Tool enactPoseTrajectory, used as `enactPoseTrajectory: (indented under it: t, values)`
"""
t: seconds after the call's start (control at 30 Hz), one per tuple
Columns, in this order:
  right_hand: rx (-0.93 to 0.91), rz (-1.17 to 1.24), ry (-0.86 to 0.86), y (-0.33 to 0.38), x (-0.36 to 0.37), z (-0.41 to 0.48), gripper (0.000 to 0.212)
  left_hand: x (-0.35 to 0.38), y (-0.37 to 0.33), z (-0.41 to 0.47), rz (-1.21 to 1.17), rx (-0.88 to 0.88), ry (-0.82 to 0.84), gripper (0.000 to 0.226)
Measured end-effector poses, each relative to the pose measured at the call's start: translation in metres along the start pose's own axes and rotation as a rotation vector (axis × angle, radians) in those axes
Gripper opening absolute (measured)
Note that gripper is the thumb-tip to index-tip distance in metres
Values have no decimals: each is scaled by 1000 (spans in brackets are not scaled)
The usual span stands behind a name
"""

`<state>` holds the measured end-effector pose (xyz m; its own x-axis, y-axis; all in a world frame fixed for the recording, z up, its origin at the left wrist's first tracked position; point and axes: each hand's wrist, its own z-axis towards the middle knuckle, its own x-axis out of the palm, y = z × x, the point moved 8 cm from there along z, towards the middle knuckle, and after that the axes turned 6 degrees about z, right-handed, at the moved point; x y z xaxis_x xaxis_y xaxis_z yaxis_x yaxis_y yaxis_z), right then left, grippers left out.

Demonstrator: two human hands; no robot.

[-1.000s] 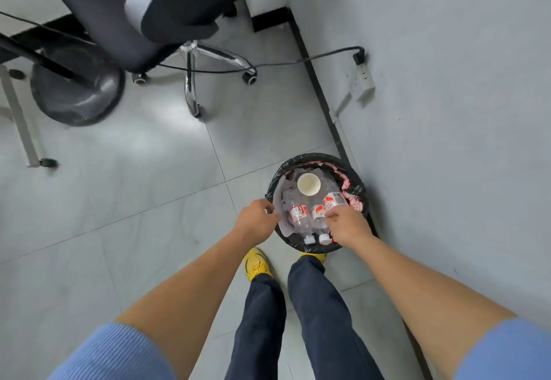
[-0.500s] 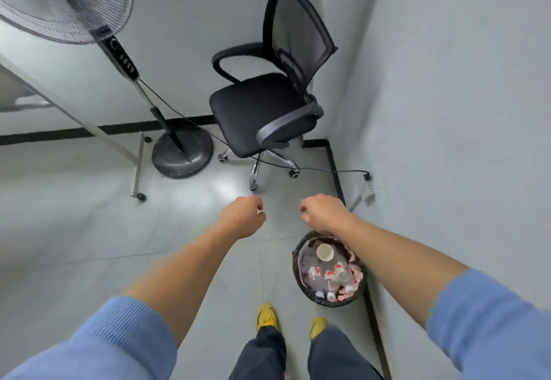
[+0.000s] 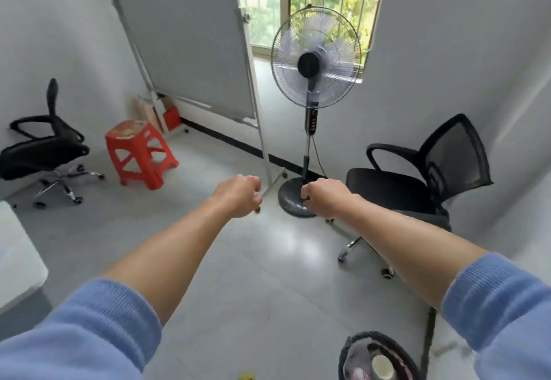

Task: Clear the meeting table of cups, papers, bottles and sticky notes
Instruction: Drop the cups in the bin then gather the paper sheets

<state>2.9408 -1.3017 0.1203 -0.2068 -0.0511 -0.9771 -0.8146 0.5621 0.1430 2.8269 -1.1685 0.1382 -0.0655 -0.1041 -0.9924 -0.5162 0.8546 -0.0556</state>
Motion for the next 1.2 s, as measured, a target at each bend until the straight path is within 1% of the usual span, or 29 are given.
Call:
enactPoseTrajectory:
  t: [0.1,0.27,0.37,0.57,0.7,0.83,1.03,1.2]
  values:
    - [-153,-52,-35,79,-19,19,27,-26,72,-36,-9,-118,-40,33]
    - [-341,-95,-57,211,-30,49,26,-53,186,-97,14,-303,-71,33]
    - [-468,-122,-58,307,-24,72,28,-57,268,-141,19,-420,-72,31]
    - [-631,-82,-26,488,-5,101,26,-64,429,-230,15,-613,-54,27]
    - [-698,-78,17,568,9,109,28,-60,505,-273,9,-712,-49,30]
    - [-782,-95,54,649,28,122,28,-40,580,-313,-48,-825,-19,31]
    - [-856,-146,145,736,76,162,31,7,665,-344,-137,-960,35,29]
    - [-869,-116,255,806,126,215,34,38,748,-354,-191,-1063,61,29]
